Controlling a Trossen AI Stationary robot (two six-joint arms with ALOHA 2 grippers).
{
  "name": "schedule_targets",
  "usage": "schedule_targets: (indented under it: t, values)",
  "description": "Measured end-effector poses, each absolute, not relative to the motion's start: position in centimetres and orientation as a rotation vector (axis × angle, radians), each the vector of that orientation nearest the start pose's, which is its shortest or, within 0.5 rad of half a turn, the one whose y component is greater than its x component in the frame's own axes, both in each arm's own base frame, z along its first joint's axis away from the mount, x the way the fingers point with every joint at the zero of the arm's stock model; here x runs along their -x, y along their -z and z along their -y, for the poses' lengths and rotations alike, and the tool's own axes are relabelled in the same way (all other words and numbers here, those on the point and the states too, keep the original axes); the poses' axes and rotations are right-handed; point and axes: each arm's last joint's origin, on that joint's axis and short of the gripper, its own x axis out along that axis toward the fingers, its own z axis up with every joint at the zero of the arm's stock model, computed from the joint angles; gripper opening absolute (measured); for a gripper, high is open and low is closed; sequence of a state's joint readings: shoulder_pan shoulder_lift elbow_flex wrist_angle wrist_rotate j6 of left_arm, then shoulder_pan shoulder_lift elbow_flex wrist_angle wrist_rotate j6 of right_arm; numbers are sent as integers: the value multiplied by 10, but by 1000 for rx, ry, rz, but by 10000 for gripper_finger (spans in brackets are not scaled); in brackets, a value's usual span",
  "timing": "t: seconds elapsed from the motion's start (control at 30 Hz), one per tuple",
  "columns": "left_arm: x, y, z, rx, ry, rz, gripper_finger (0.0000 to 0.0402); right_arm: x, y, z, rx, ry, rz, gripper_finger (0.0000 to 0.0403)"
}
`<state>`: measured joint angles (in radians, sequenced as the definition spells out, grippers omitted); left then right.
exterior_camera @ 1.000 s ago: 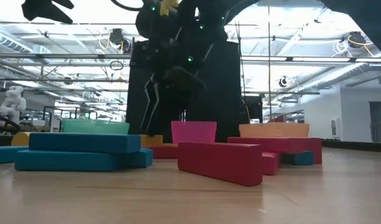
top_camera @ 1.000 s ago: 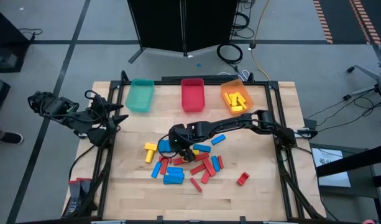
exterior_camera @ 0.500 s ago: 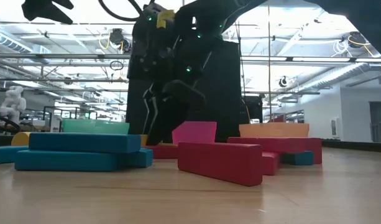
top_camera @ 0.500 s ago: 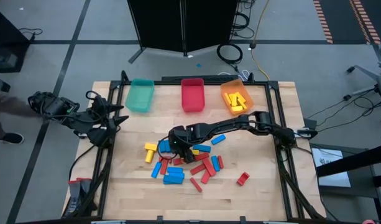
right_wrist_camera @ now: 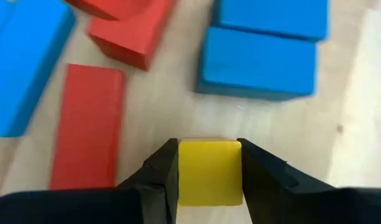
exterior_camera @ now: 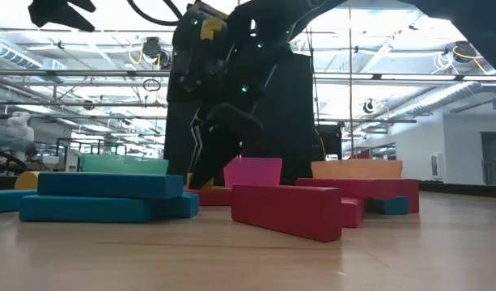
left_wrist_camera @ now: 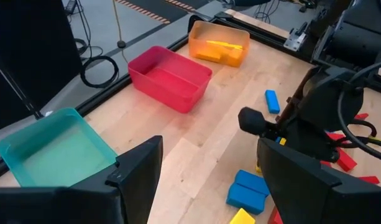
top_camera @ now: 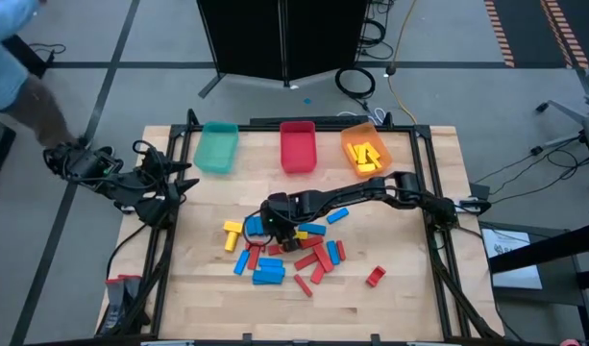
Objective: Sort blocks
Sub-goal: Put the yellow block into the orange bin
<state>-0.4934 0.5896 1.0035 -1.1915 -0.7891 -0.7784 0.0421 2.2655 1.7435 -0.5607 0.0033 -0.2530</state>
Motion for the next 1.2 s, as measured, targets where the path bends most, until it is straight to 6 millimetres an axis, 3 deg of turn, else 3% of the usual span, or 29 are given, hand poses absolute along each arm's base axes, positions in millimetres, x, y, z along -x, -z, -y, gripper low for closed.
schedule_targets:
  t: [0.1, 0.27, 0.4, 0.5, 0.87, 1.2]
  values:
    - [-66, -342, 12, 282, -494, -469, 267, -474, -167, -15, 221, -140, -1040, 117]
    - [-66, -342, 12, 282, -494, -469, 267, -472, -226, 2, 186, -93, -962, 117]
    - [-66, -342, 12, 283, -494, -468, 267, -463, -275, 28, 182, -47, -939, 117]
    - [-66, -342, 12, 287, -493, -465, 267, -446, -299, 57, 175, 50, -958, 117]
    - [-66, -342, 12, 311, -500, -460, 267, -358, -326, 169, 59, 293, -1254, 117]
    - [-66, -342, 12, 354, -512, -450, 267, -296, -330, 244, -87, 448, -1332, 117]
